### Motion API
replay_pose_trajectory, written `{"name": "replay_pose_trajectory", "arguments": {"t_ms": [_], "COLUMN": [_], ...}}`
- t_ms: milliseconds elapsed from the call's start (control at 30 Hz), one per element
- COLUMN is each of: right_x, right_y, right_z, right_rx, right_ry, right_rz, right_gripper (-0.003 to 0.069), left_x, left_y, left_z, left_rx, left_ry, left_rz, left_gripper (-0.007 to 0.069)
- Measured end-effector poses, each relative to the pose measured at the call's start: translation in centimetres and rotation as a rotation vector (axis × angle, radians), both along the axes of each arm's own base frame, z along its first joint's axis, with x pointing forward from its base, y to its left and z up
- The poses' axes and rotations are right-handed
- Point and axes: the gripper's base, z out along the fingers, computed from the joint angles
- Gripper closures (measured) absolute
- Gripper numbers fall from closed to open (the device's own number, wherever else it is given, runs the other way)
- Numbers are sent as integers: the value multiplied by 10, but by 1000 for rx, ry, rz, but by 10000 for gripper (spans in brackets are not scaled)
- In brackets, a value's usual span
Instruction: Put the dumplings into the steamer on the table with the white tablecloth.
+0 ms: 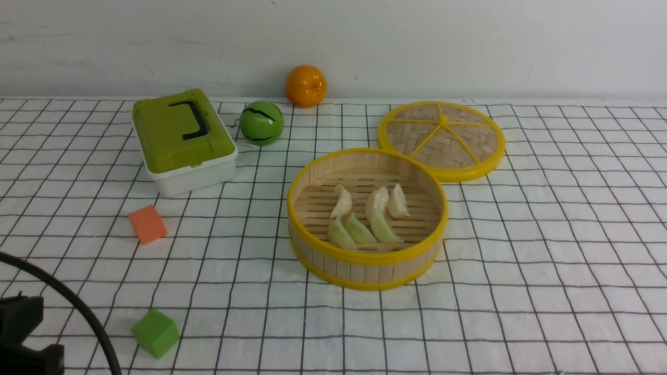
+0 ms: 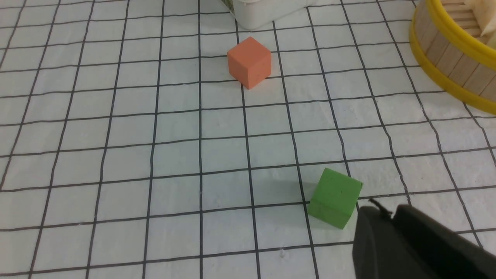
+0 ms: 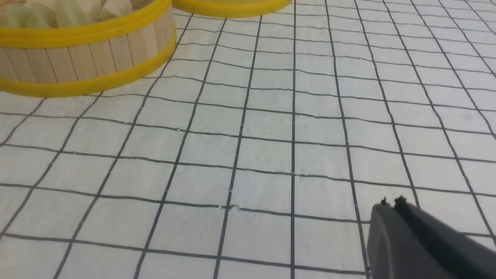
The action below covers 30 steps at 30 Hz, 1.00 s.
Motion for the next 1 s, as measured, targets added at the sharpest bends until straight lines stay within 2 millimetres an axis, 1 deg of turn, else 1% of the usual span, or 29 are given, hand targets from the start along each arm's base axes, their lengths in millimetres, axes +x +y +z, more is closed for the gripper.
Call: {"name": "replay_pose_trajectory", "arguments": {"t_ms": [567,667,767,800,867,933,1000], "right_x": [0,0,0,0,0,0,0], "right_y": [0,0,0,0,0,0,0], "right_z": [0,0,0,0,0,0,0], "right_rx": [0,0,0,0,-2,-3,-3], "right_ry": [0,0,0,0,0,0,0], "right_rz": [0,0,0,0,0,0,-2], "right_gripper": [638,636,629,629,627,624,620], "left_x": [-1,-6,-24,-24,-35,-40,-48], "left_y": [1,4,15,15,21,23,27], "left_z": [-1,-6,-16,-18,-22,-24,-30], "left_rx": [-1,-3,-35,-33,-74,-101,-173], "left_ry": [-4,-19,-68,-65,-134,-181,-266], "left_rz": [-2,-8,-6,-6,-21,-29,-11], "left_gripper": [553,552,549,549,549,549,557]}}
